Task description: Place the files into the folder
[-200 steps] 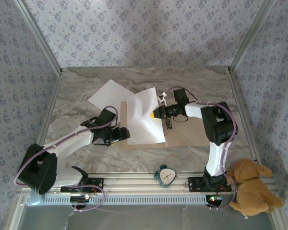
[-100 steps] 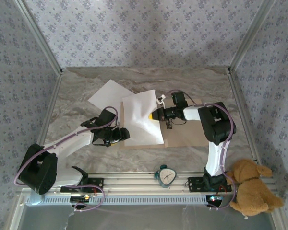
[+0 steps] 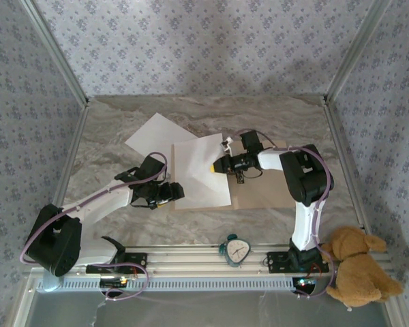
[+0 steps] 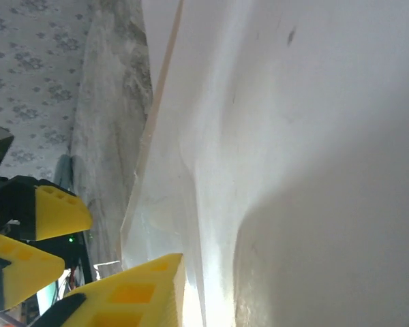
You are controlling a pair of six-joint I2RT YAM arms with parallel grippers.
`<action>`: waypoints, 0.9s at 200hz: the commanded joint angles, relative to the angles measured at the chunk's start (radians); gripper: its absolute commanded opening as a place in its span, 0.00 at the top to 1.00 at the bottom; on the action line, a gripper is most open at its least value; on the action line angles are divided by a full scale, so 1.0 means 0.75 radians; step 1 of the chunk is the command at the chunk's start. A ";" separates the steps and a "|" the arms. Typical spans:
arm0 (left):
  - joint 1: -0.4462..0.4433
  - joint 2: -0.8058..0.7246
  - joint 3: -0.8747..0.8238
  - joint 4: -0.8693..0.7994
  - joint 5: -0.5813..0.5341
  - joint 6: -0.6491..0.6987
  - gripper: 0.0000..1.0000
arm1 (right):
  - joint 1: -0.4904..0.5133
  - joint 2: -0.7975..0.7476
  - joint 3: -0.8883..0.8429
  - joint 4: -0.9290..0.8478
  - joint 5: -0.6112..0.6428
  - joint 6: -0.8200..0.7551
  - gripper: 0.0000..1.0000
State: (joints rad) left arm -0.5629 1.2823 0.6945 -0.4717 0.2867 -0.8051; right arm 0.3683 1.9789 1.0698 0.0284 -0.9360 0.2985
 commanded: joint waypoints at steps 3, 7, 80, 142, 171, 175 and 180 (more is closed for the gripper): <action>0.003 -0.036 -0.010 -0.016 -0.011 -0.003 0.25 | -0.004 -0.022 0.075 -0.195 0.053 -0.103 0.70; 0.003 -0.037 -0.010 -0.017 -0.010 -0.002 0.25 | -0.005 -0.020 0.081 -0.203 0.049 -0.106 0.69; 0.003 -0.039 -0.001 -0.036 -0.020 0.004 0.25 | -0.022 0.062 0.277 -0.313 0.056 -0.161 0.61; 0.004 -0.034 0.004 -0.037 -0.022 0.006 0.25 | -0.017 0.110 0.329 -0.372 0.163 -0.174 0.61; 0.004 -0.029 0.012 -0.050 -0.030 0.011 0.25 | -0.015 0.112 0.320 -0.377 0.209 -0.176 0.62; 0.004 -0.031 0.011 -0.052 -0.032 0.013 0.25 | -0.015 0.112 0.318 -0.377 0.212 -0.177 0.62; 0.004 -0.033 0.010 -0.056 -0.033 0.012 0.25 | -0.014 0.112 0.316 -0.375 0.218 -0.175 0.62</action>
State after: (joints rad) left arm -0.5629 1.2678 0.6945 -0.4759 0.2752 -0.8047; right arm 0.3576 2.0449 1.2877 -0.2180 -0.8158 0.1856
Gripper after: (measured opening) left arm 0.752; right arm 0.381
